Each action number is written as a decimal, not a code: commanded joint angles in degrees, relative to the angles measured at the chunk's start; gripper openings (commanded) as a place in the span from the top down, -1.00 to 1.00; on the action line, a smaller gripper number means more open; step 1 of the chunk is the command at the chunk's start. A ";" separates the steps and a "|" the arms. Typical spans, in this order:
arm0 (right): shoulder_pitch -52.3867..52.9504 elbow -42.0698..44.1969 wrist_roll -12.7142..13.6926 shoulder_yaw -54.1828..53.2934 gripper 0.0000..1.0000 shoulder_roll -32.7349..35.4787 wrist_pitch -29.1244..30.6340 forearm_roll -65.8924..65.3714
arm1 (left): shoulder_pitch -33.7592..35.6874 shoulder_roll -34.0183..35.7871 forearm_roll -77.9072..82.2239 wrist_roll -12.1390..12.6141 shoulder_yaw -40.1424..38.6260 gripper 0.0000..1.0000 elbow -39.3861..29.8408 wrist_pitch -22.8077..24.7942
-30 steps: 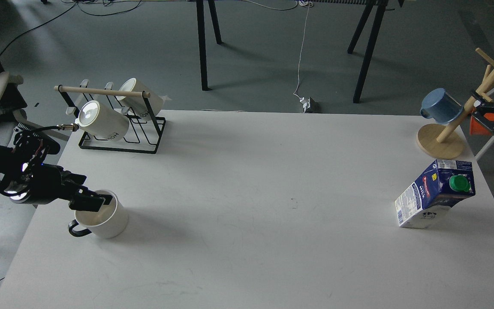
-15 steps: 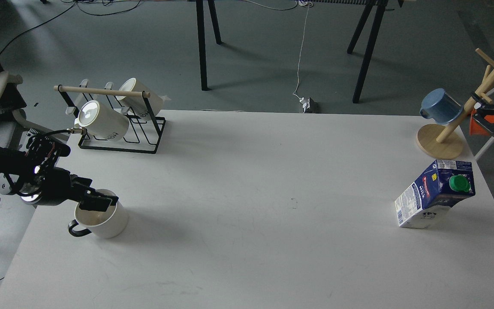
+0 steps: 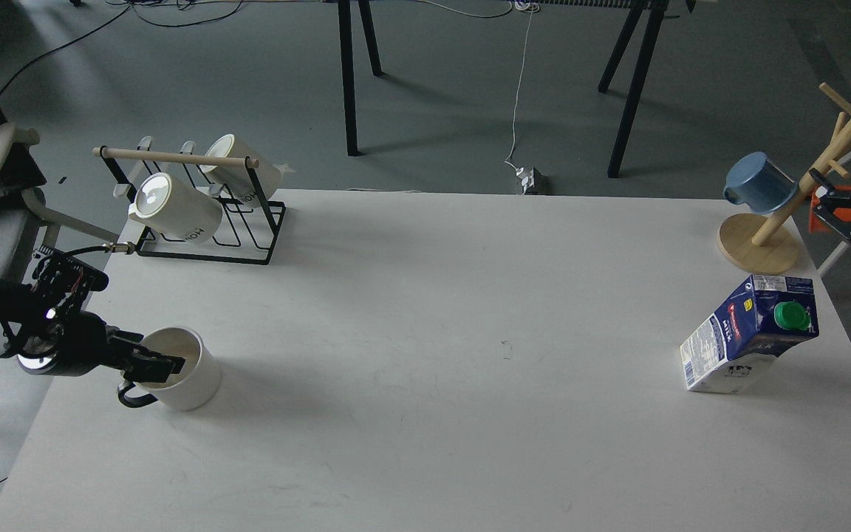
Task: Place cup and milk with both arms
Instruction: 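Grasp the white mug rim with the left gripper, then carry the mug toward the table center and lower it with the left gripper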
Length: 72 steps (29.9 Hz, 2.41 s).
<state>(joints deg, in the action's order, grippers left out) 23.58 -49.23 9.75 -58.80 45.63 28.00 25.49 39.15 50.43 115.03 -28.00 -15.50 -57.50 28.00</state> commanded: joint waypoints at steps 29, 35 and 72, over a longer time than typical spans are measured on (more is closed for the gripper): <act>-1.16 0.27 -0.08 -0.87 -0.98 0.08 0.00 -0.09 | 11.91 -6.37 0.55 0.00 -1.55 1.00 -11.32 0.00; -1.08 0.19 0.00 -1.40 -0.98 1.04 0.00 -0.18 | 12.88 -26.50 0.90 0.00 -2.17 1.00 -9.40 0.00; -1.34 0.36 0.00 -1.49 -0.98 2.10 0.00 -0.18 | 10.77 -43.93 4.94 0.00 -0.85 0.64 7.22 0.00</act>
<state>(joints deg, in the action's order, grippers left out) 22.27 -48.88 9.76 -60.25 47.65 28.00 25.31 49.96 6.42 120.00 -28.00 -16.32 -50.27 28.00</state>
